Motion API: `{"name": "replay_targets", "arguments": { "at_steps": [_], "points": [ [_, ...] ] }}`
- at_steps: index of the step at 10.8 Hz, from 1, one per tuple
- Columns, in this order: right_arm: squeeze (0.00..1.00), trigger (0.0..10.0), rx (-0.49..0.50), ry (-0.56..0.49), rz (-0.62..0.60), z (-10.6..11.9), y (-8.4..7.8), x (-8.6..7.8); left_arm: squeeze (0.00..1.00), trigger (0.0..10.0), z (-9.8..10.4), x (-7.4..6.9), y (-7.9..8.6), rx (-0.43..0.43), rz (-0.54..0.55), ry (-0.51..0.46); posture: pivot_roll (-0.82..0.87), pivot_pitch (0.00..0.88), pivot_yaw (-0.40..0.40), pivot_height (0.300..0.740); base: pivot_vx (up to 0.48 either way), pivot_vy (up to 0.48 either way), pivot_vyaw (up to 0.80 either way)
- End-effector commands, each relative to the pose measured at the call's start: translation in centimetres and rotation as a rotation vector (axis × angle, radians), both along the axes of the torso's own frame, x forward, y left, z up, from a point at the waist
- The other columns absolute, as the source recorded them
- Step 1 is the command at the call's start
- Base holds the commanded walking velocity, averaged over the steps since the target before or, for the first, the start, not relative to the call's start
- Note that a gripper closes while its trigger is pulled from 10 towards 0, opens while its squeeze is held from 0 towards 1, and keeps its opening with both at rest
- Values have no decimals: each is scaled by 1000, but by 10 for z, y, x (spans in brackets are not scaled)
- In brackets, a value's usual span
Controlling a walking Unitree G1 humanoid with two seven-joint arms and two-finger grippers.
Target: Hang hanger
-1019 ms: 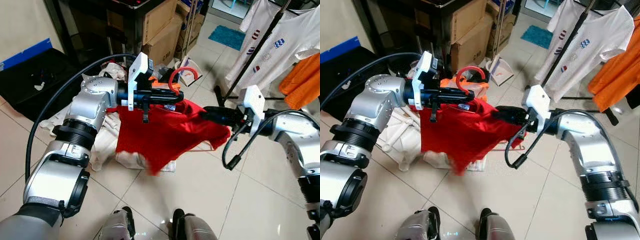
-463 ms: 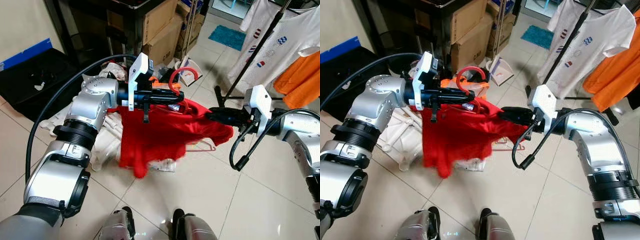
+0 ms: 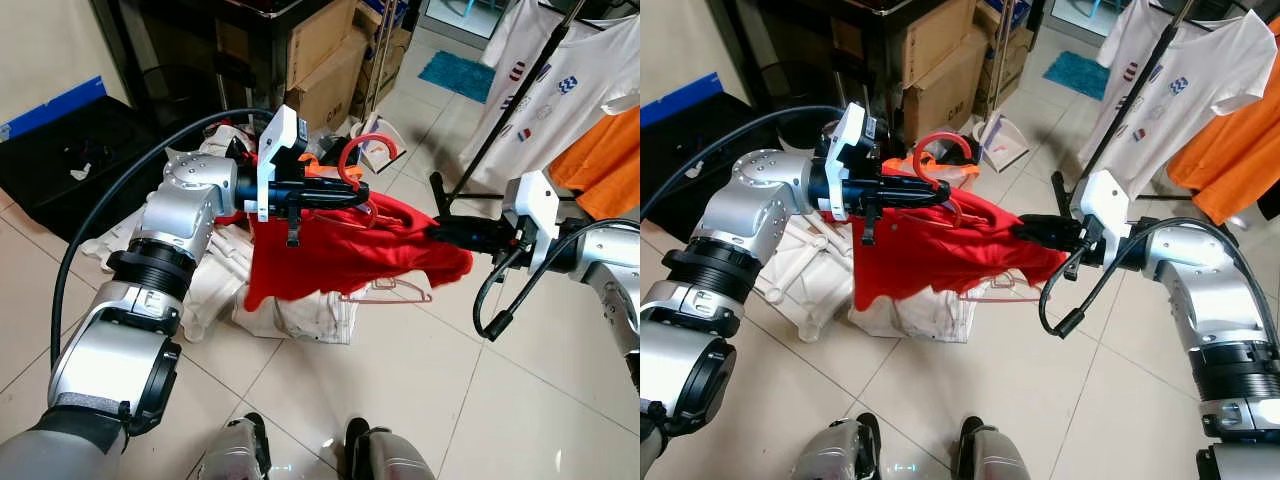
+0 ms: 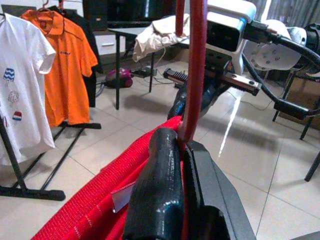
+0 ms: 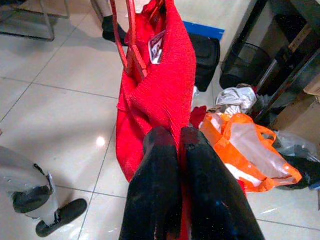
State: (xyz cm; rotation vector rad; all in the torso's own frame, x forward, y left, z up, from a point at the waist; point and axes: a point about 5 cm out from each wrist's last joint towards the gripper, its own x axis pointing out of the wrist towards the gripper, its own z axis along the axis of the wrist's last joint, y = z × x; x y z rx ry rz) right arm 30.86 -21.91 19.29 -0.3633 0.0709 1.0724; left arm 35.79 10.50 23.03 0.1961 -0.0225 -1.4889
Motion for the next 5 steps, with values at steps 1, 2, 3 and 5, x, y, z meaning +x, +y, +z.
{"name": "replay_targets", "arguments": {
  "at_steps": [1,2,3,5],
  "points": [
    [0,0,-34,1,-73,4,-23,-3,0,0,0,2,7,26,24,-4,-187,166,-69,740,0,0,0],
    [0,0,-32,8,-60,4,-23,-4,0,0,-1,2,8,29,29,-4,-188,166,-71,740,0,0,0],
    [0,0,-22,22,-33,5,-22,-7,0,0,-2,3,8,33,34,-4,-188,166,-71,740,0,0,0],
    [0,0,-8,40,-22,6,-25,-11,0,0,-3,3,10,37,41,-4,-186,167,-73,740,0,0,0]
  ]
}}
